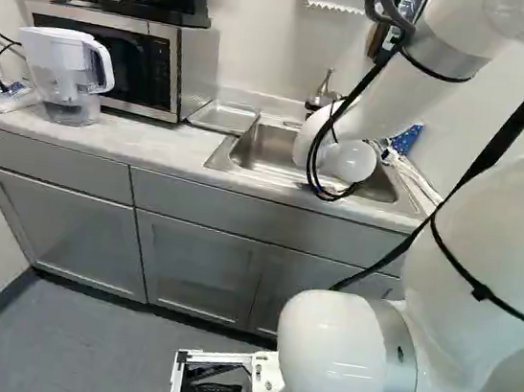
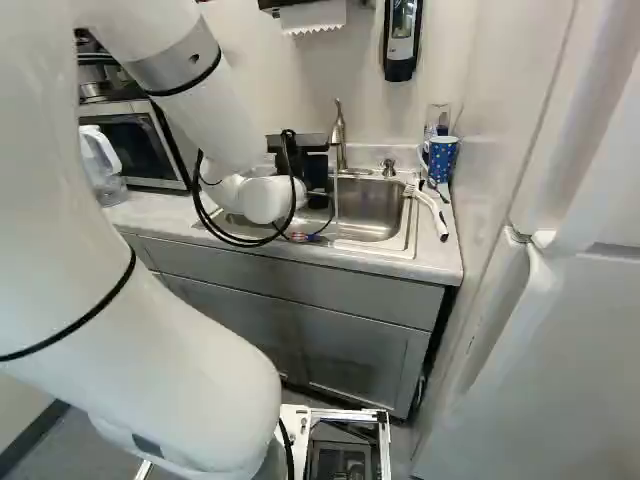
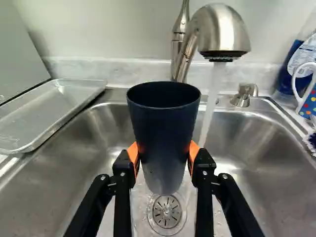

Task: Rinse the cup and place it in the tray

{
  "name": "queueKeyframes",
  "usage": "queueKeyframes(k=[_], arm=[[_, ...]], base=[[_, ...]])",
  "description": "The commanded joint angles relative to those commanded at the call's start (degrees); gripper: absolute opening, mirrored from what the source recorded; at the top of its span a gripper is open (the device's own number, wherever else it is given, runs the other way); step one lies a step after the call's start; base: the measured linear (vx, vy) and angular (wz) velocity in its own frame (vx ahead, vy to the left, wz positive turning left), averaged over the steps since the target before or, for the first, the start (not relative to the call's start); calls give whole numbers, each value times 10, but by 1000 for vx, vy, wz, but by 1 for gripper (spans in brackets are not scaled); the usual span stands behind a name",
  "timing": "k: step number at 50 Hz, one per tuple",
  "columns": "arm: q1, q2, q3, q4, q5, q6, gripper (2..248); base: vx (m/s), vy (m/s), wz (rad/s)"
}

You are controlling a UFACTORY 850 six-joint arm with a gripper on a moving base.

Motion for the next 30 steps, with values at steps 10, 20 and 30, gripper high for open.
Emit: queueKeyframes(k=[10,20,30], arm=[[-19,-5,-4,0,0,0,117],[-39,-10,-9,0,0,0,117],[-44,-10,-10,0,0,0,117]], base=[[0,0,0],[0,0,0],[0,0,0]])
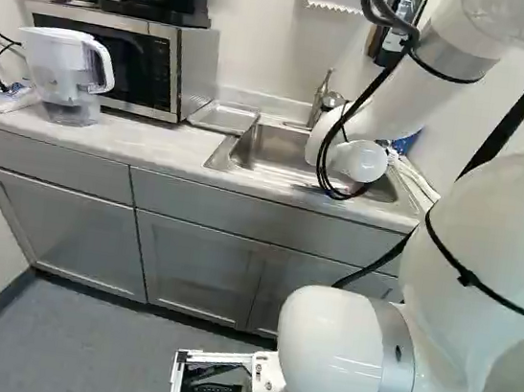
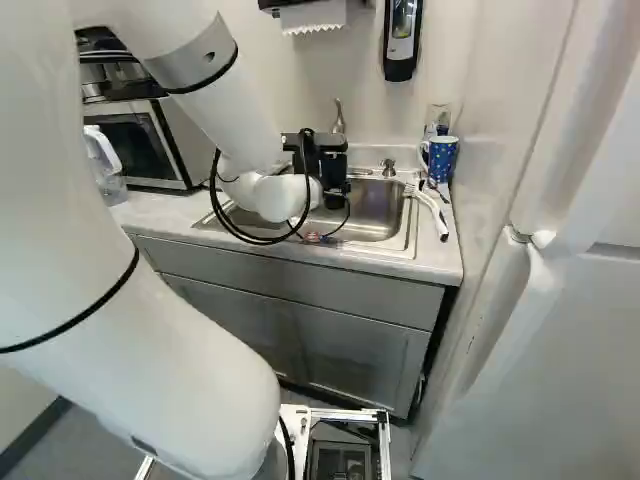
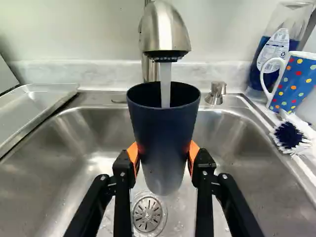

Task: Rinse the cup and place it in the tray

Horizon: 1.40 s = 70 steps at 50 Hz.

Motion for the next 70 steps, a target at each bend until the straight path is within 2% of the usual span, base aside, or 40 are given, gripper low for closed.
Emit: queueKeyframes(k=[70], arm=[[0,0,0,0,0,0,117]], base=[[0,0,0]])
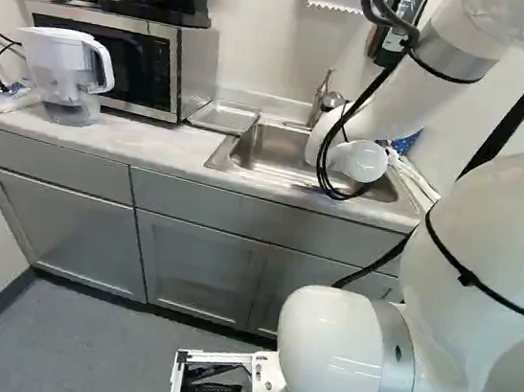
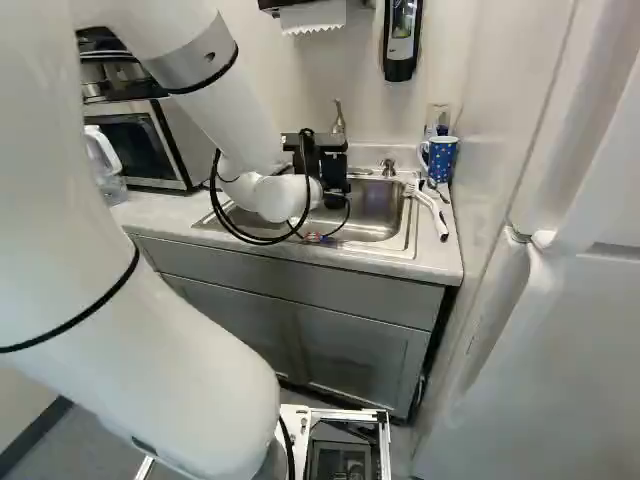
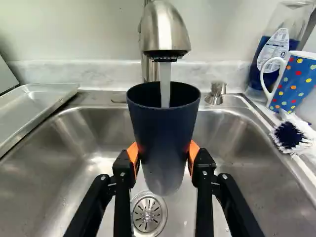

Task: Rinse the cup and place it in the tray

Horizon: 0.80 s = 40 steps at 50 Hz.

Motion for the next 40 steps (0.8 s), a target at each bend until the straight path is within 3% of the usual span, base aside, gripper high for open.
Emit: queueKeyframes(k=[40], arm=[[0,0,0,0,0,0,117]], base=[[0,0,0]])
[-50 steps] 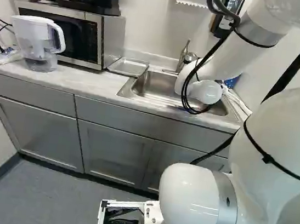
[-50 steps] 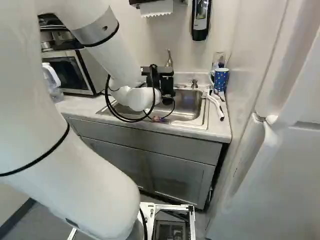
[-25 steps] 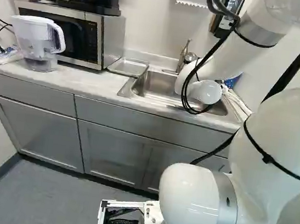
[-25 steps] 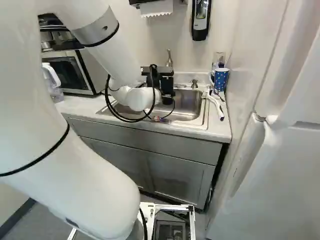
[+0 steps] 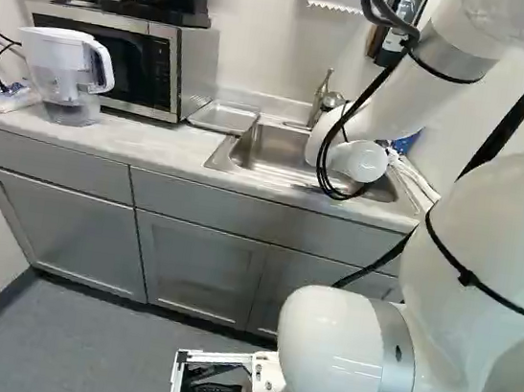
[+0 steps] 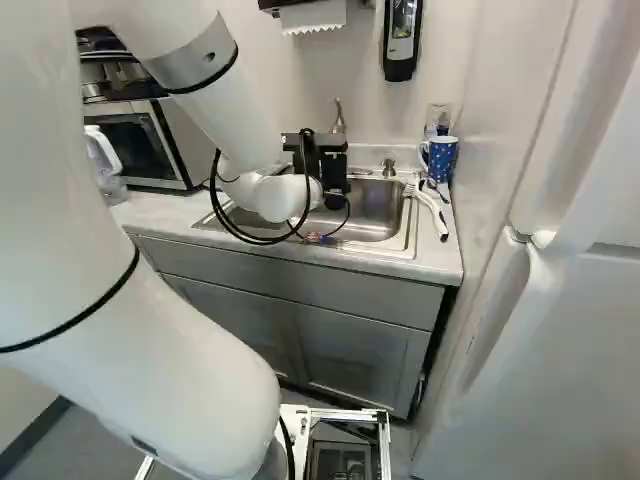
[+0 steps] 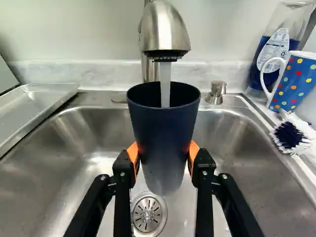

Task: Rinse the cup and place it in the tray

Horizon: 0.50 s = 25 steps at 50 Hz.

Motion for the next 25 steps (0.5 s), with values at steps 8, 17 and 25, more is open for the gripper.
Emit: queueKeyframes(k=[8,17,25], arm=[[0,0,0,0,0,0,117],[0,0,0,0,0,0,117],[0,0,0,0,0,0,117]], base=[[0,0,0],[0,0,0],[0,0,0]])
